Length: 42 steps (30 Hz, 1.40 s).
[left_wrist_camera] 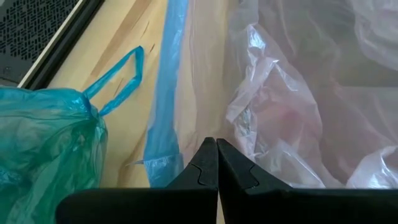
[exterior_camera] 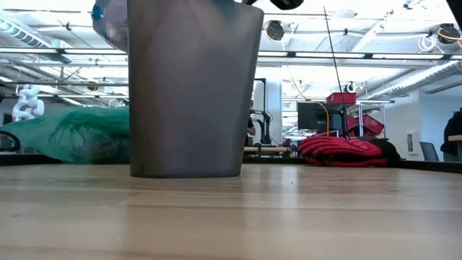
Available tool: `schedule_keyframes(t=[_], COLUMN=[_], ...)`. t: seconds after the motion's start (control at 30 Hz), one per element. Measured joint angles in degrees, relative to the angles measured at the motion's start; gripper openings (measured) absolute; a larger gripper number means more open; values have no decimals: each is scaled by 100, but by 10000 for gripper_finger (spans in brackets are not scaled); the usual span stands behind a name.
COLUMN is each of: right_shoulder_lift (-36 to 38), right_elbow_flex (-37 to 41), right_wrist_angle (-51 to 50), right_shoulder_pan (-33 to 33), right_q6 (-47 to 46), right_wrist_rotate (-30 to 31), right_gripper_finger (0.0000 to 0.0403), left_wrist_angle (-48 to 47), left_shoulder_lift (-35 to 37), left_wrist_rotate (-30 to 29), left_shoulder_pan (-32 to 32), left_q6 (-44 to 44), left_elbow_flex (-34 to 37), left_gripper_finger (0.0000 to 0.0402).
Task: Place trash/remove bag and relplace
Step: Insert a new pink trash bag into the black trash bin
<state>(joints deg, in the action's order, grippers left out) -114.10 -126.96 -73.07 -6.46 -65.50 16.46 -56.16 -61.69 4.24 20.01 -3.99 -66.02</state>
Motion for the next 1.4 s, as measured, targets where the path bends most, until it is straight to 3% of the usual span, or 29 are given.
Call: schedule_keyframes(t=[0.07,0.17,0.5,0.6,0.7,0.83,0.9,1.4], right_shoulder_lift=[65,115,74,27,-66,-205,-230,255], right_elbow_flex=[0,-4,-2,-2,-2,-2,-2,0], right_wrist_angle=[68,-1,-317,-249,-159,-41,21,-961], right_shoulder_pan=[-41,-82,-36,21,69,92,42,-586], right_q6=[-144,-352,-644,-530,-382,-130,-89,-1468], right_wrist_rotate=[-149,-489,-555,-514,-297,-233,-129,-124], right_gripper_finger=[70,62,167,174,144,42,13,0], left_wrist_angle=[-4,-9,-3,11,25,39,37,36], left_shoulder_lift=[0,1,0,0,0,0,0,0], left_wrist_rotate=[1,-1,1,1,1,1,1,158], left_shoulder_pan=[0,0,0,0,0,0,0,0], left_q6=[-2,1,26,23,3,-11,-9,-9], left_elbow_flex=[0,0,0,0,0,0,-2,-4], left_gripper_finger=[0,0,0,0,0,0,0,0])
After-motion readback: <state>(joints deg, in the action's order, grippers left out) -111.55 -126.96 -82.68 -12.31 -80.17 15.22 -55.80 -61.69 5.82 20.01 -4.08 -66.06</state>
